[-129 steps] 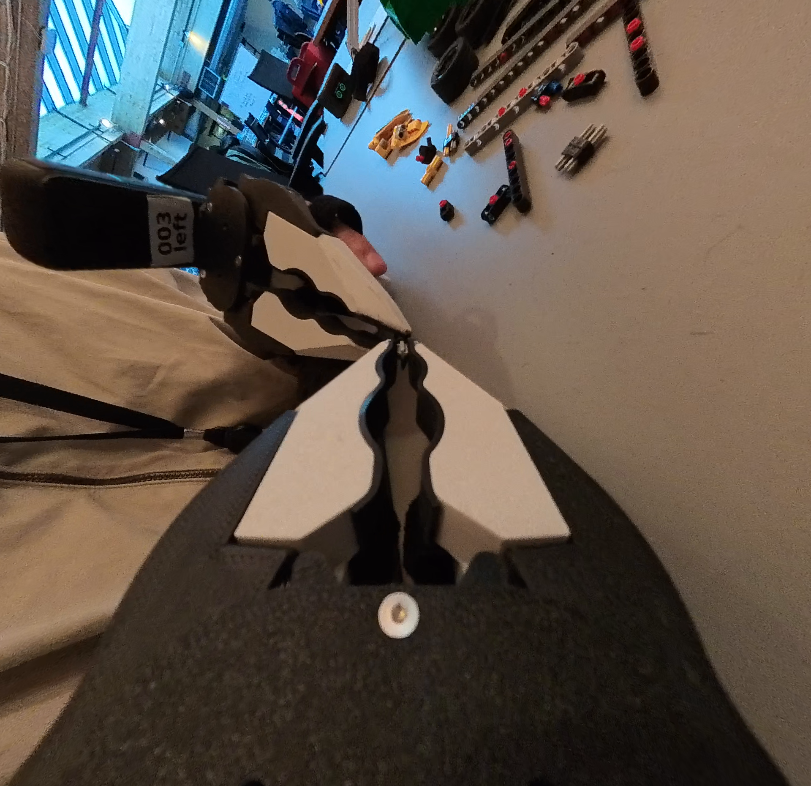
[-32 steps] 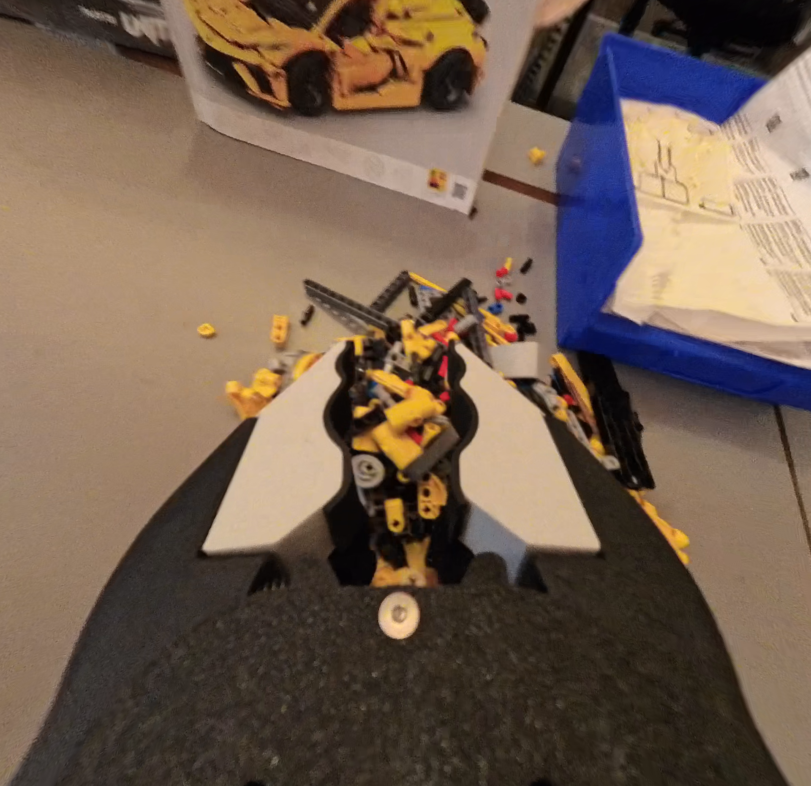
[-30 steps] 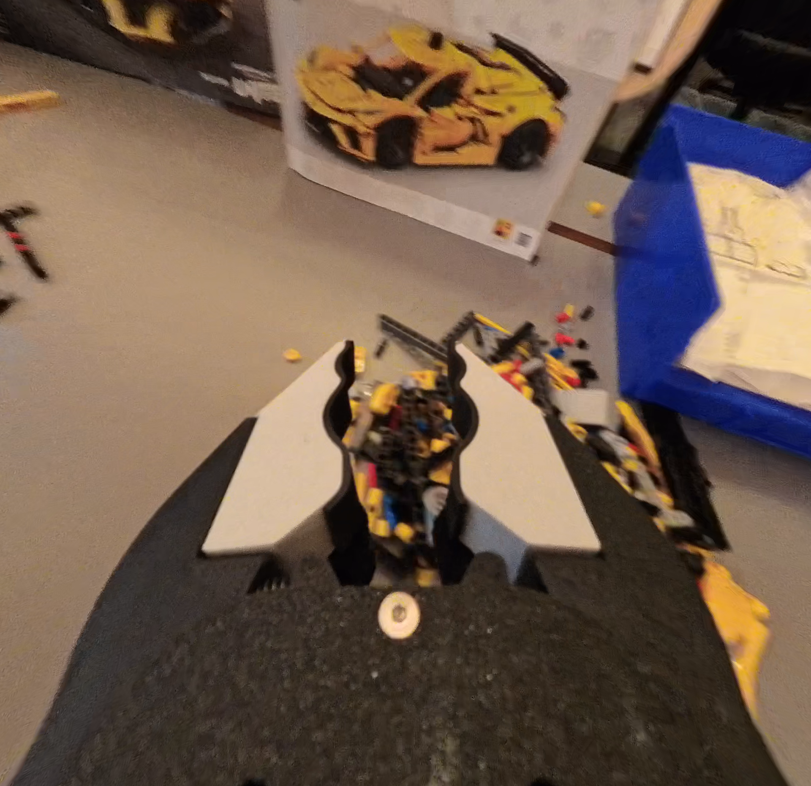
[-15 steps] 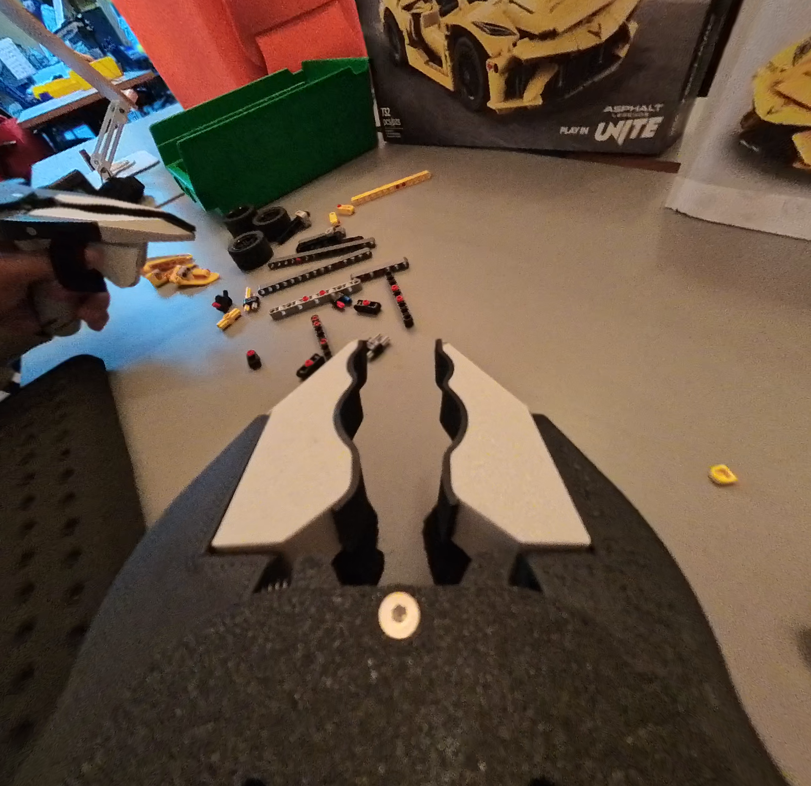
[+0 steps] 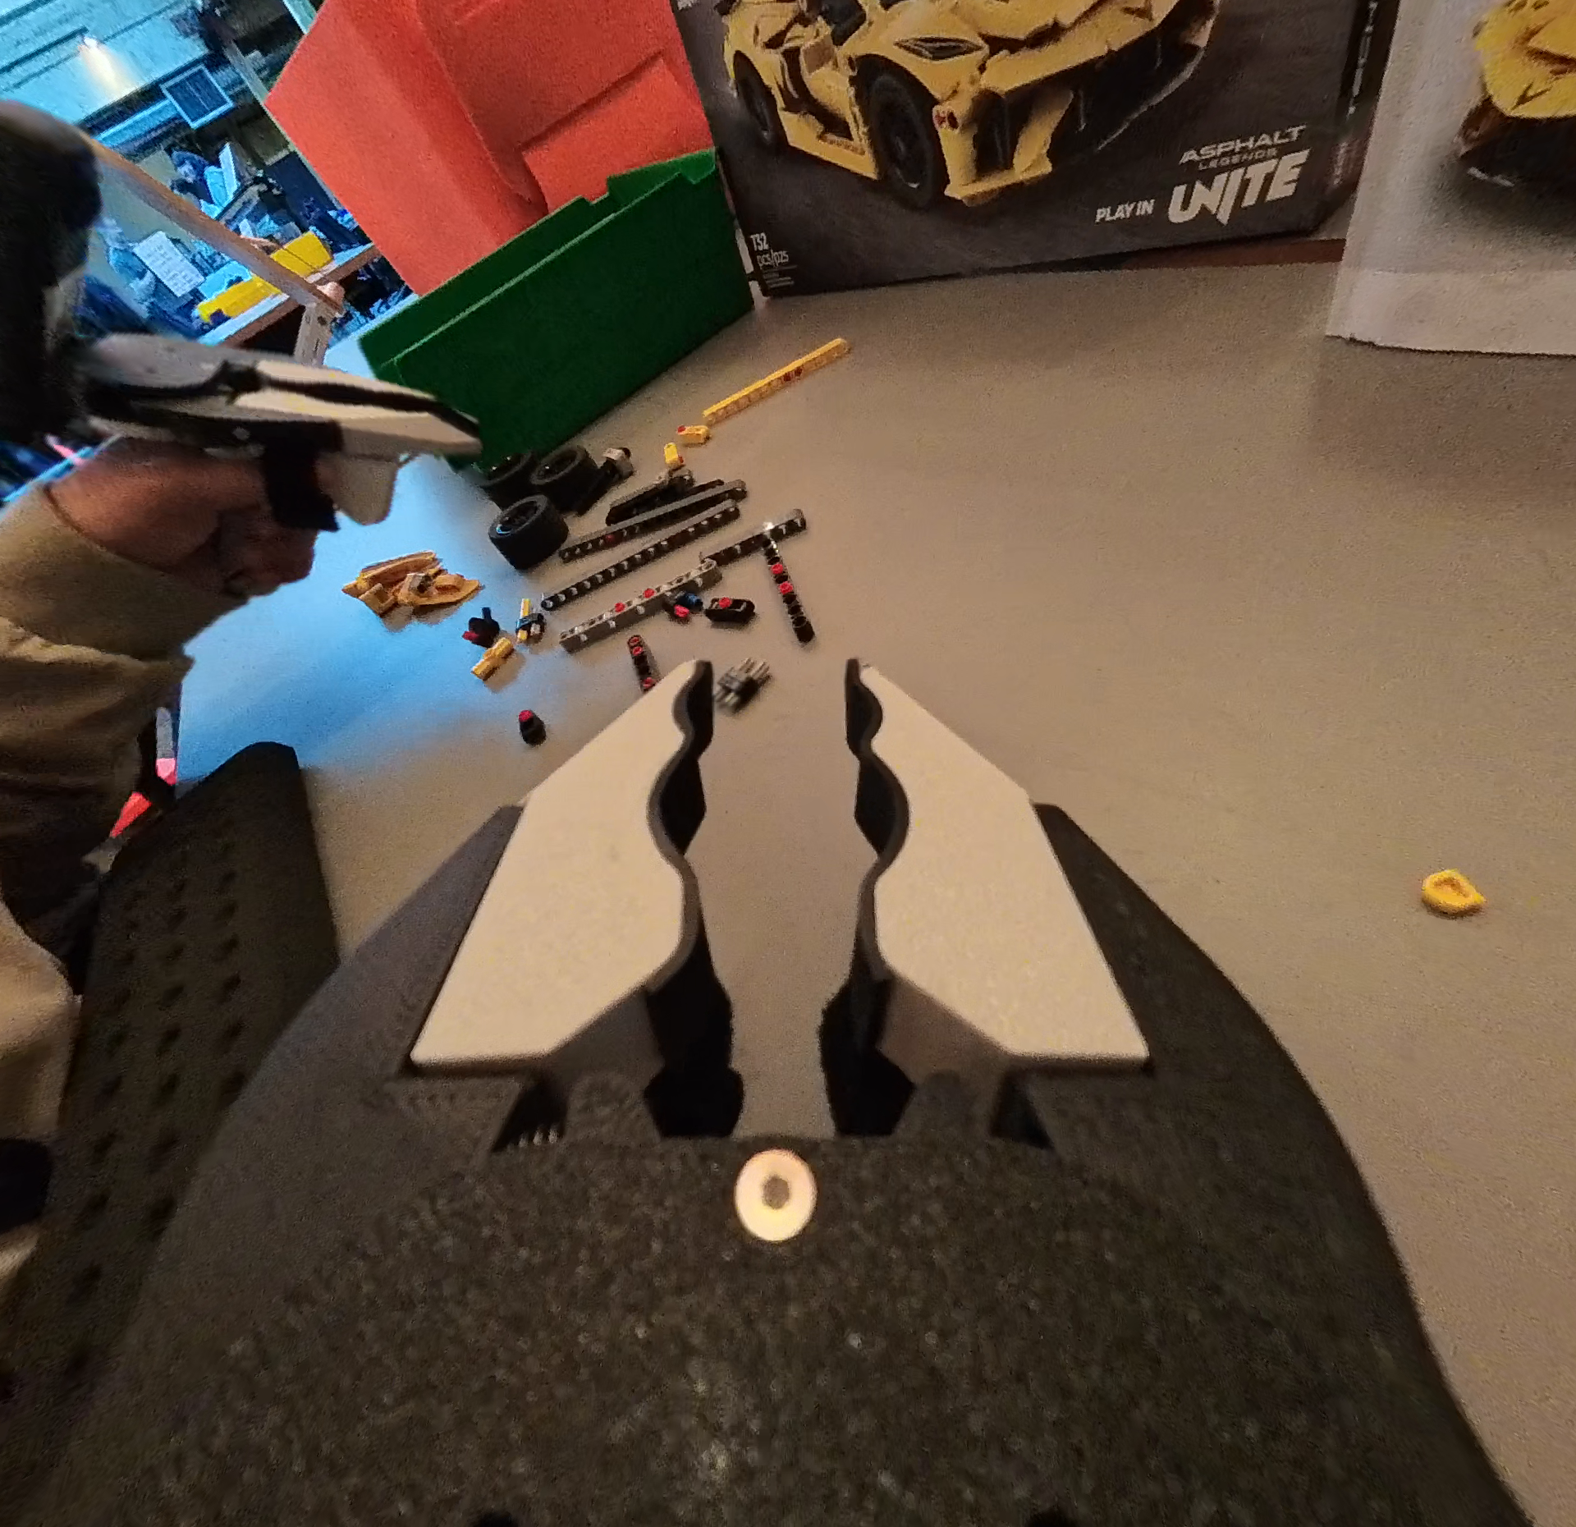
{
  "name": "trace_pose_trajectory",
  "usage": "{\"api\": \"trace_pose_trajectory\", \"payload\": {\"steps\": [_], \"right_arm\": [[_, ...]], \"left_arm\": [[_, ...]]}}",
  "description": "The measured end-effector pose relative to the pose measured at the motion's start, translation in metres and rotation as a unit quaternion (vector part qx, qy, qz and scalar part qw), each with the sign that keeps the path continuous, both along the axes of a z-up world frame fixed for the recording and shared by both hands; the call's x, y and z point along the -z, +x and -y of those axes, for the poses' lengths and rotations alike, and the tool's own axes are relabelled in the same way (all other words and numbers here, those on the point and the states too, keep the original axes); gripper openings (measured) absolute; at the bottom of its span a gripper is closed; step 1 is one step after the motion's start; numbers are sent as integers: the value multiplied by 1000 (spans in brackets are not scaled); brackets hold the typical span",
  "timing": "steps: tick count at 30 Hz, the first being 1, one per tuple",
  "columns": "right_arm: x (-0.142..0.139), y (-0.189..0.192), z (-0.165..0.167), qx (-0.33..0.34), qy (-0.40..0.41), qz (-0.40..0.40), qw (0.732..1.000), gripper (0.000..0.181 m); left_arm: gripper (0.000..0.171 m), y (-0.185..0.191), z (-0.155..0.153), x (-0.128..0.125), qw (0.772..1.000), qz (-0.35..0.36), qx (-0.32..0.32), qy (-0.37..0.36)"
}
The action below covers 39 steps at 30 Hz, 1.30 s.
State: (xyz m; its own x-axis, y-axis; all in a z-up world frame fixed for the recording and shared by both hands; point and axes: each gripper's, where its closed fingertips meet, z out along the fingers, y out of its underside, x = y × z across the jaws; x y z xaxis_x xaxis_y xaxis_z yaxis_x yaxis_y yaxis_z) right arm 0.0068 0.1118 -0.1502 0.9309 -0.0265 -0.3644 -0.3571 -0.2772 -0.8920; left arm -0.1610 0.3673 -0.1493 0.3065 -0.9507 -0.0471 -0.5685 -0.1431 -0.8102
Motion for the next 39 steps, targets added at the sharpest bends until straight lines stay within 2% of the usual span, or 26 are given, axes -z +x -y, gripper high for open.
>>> {"api": "trace_pose_trajectory", "payload": {"steps": [4, 10, 15, 19, 24, 26, 28, 31, 39], "right_arm": [[6, -7, 2, -15, -10, -5, 1000, 29], [4, -7, 5, -17, 5, -57, 998, 29], [2, -12, 4, -30, 12, -92, 995, 28], [7, -14, 3, -36, 0, -92, 995, 28], [8, -16, 4, -43, -1, -105, 994, 27], [8, -17, 4, -45, -1, -114, 992, 26], [9, -16, 5, -45, -2, -121, 992, 26], [11, -14, 5, -43, -5, -132, 990, 26], [10, -16, 3, -49, -4, -148, 988, 25]], "left_arm": [[27, 5, -27, -8, 997, -54, -15, 56], [27, -8, -47, -15, 994, -84, -42, 64], [27, -9, -47, -6, 994, -94, -43, 38], [27, 7, -37, 8, 995, -101, -14, 8], [27, 26, -52, 28, 987, -160, 15, 14], [27, 26, -70, 28, 982, -184, -1, 37], [27, 21, -83, 19, 980, -191, -20, 59], [26, 9, -83, 12, 980, -193, -21, 47], [25, -61, -76, 4, 974, -219, -57, 32]]}}
